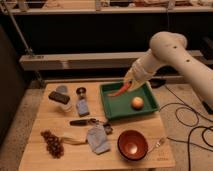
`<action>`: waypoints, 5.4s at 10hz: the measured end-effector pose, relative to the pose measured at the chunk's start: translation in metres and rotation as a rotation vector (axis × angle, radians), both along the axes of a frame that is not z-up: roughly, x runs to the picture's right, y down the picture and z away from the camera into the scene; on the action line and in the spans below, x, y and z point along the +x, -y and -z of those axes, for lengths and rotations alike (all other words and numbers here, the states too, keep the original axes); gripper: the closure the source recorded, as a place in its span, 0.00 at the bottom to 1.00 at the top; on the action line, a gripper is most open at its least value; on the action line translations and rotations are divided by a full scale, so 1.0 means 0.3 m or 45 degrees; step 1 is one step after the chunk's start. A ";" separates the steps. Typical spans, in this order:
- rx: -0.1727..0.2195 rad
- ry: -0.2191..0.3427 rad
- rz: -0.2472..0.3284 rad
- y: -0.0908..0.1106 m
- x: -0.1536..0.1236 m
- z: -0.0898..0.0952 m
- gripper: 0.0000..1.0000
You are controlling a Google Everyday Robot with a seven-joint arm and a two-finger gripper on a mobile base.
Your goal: Place pepper in metal cup
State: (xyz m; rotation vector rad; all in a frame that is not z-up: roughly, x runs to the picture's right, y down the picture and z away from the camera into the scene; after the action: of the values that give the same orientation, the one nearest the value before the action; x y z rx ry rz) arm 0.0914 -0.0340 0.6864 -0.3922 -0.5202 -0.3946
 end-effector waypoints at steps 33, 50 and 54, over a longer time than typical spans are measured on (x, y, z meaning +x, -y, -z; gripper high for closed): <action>0.153 0.198 0.423 0.171 -0.579 -0.551 0.86; 0.081 0.130 0.507 0.127 -0.655 -0.708 0.86; 0.071 0.127 0.521 0.127 -0.671 -0.727 0.86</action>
State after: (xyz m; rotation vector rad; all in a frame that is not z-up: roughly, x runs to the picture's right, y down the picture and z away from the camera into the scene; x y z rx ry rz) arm -0.1099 -0.0722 0.9046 -0.4267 -0.5246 -0.8248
